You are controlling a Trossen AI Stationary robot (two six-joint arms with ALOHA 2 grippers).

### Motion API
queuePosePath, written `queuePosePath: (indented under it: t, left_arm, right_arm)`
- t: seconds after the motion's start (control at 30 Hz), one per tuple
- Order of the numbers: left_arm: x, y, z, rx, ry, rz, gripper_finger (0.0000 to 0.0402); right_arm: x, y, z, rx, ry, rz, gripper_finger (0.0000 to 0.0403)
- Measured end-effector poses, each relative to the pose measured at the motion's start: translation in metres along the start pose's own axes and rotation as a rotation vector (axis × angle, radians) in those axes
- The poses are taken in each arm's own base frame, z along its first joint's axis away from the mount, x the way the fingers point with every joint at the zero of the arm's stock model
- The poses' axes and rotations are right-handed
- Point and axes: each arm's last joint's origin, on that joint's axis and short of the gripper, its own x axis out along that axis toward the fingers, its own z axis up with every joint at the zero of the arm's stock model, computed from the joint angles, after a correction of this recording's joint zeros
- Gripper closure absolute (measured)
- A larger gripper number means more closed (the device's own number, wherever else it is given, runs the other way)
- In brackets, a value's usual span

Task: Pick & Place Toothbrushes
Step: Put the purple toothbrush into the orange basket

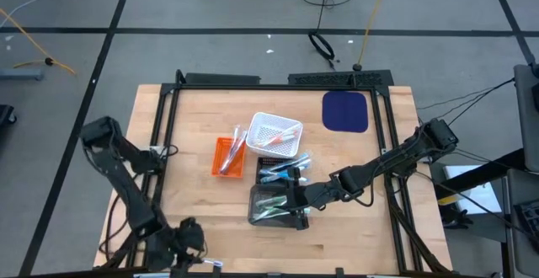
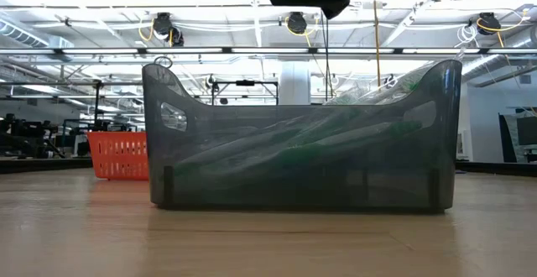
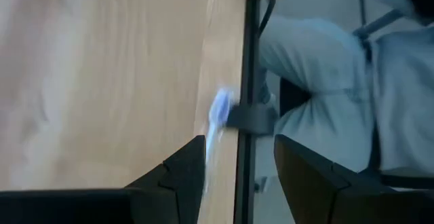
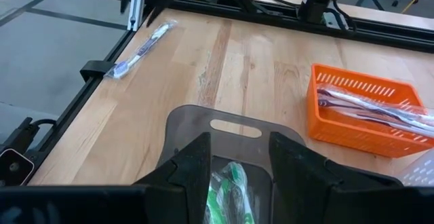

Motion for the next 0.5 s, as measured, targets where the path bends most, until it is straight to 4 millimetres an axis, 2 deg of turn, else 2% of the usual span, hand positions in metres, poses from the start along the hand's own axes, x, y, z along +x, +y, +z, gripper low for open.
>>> queuePosePath:
  t: [0.27, 0.5]
  left_arm:
    - [0.035, 0.003, -0.038, -0.084, 0.083, 0.083, 0.0227]
    - [0.049, 0.004, -0.046, -0.111, 0.098, 0.074, 0.0227]
  right_arm:
    - [0.000, 0.000, 0.000, 0.001, -0.001, 0.000, 0.0264]
    - [0.000, 0.000, 0.000, 0.001, -0.001, 0.000, 0.0264]
